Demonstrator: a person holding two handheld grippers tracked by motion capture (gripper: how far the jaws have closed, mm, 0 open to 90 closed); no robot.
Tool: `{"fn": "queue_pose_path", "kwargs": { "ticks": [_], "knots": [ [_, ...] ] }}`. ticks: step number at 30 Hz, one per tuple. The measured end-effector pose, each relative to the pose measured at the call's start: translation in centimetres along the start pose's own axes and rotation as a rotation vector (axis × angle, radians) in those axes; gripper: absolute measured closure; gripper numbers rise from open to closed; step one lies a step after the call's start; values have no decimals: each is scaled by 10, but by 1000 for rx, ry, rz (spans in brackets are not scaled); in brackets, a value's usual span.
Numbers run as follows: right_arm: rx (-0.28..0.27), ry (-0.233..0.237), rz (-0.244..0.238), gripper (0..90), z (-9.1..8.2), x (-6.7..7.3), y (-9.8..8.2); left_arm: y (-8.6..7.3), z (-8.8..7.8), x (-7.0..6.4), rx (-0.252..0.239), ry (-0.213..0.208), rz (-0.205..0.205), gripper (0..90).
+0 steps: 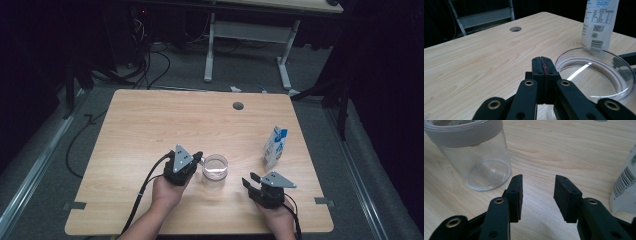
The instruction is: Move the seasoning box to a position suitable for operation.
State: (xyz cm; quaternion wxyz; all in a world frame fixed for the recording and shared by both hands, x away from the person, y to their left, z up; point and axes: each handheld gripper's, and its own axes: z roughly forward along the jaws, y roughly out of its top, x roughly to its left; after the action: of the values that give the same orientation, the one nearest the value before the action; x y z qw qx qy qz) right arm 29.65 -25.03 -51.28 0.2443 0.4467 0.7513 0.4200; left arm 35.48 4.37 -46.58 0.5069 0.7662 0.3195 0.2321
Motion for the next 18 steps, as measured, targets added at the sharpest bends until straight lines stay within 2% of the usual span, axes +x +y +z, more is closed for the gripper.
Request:
{"fn": "queue_pose_path", "kwargs": {
  "ticks": [7, 18],
  "knots": [
    [-14, 4, -7, 662, -2, 5, 2, 0, 0, 0, 0, -2, -2, 900],
    [-29, 18, -17, 709, -1, 9, 6, -2, 0, 1, -9, -6, -14, 900]
  ]
}}
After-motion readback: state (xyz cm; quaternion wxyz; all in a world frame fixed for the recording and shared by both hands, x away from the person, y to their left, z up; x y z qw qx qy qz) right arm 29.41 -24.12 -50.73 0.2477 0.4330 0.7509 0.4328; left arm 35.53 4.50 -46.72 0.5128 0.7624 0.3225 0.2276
